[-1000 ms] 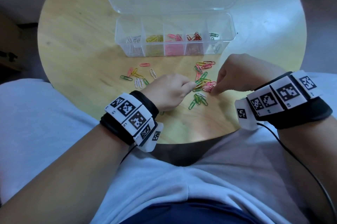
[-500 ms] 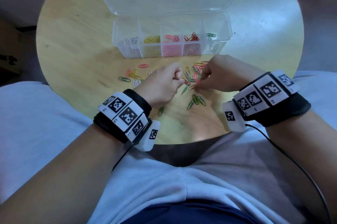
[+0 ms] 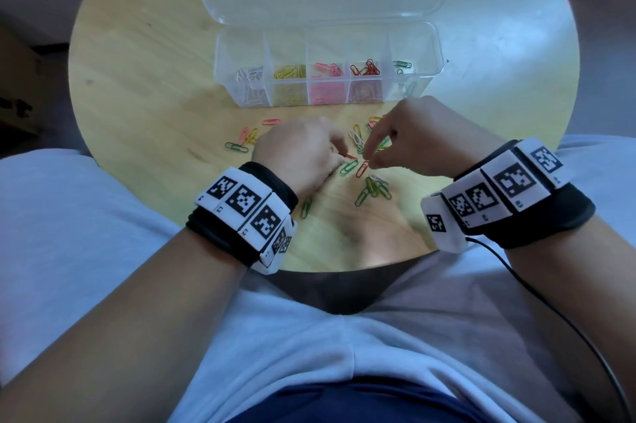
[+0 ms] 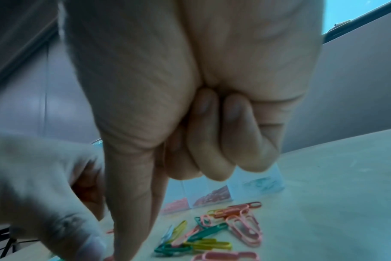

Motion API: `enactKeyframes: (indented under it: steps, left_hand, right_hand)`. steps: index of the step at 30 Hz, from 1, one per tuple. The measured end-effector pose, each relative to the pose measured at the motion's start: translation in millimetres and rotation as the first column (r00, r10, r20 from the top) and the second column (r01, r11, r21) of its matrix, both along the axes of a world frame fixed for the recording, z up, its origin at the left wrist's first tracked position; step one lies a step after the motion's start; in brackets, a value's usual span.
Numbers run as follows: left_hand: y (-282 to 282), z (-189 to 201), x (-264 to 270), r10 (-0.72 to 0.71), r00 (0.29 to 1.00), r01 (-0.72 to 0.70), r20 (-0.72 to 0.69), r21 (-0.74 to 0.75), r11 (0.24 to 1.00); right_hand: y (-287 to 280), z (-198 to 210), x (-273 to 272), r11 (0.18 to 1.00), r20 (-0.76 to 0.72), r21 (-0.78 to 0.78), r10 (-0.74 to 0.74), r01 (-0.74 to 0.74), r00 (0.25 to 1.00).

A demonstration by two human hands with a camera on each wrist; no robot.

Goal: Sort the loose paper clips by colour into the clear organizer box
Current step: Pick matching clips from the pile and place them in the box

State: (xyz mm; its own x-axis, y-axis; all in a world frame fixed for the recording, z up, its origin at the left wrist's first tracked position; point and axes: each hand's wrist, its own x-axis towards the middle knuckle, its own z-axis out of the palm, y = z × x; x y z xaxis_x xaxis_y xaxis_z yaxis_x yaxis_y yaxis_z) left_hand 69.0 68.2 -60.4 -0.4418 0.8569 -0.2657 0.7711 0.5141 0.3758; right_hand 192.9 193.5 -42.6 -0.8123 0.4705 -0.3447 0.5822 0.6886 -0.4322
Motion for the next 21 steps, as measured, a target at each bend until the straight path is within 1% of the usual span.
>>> enactKeyframes:
  steps: [4,7,12,13,16,19,21]
  left_hand:
    - [0,5,1,0.037,0.995,-0.04,-0.093,-0.029,0.999]
    - [1,5,3,0.036,0.994,-0.04,-0.103,-0.039,0.998]
    - [1,8,5,0.04,0.995,-0.045,-0.095,-0.053,0.998]
    - [1,8,4,0.051,0.996,-0.054,-0.068,-0.049,0.997]
    - [0,7,-1,0.063,0.994,-0.058,0.09,-0.049,0.997]
    - [1,7,-2,0.046,0.981,-0.041,0.187,-0.033,0.999]
    - [2,5,-2,0.048,0.972,-0.054,0.228,0.02,0.998]
  right_hand:
    - [0,-5,-3,1.0,0.011,0.009,0.015,-0.016,1.0]
    - [-3,-7,-5,1.0,0.038,0.007,0.024,-0.024,0.999]
    - [-7,-8,-8,0.999,0.105,0.046,-0.026,0.021,0.994]
    - [-8,-7,-10,0.998,0.135,0.059,-0.031,0.023,0.99]
    - [-12,-7,-13,0.99,0.229,0.142,-0.05,0.017,0.972]
    - [-16,-8,-14,0.972,0.253,0.236,-0.061,0.0,0.965]
    - [-15,-8,-13,0.972,0.253,0.234,-0.064,0.003,0.965]
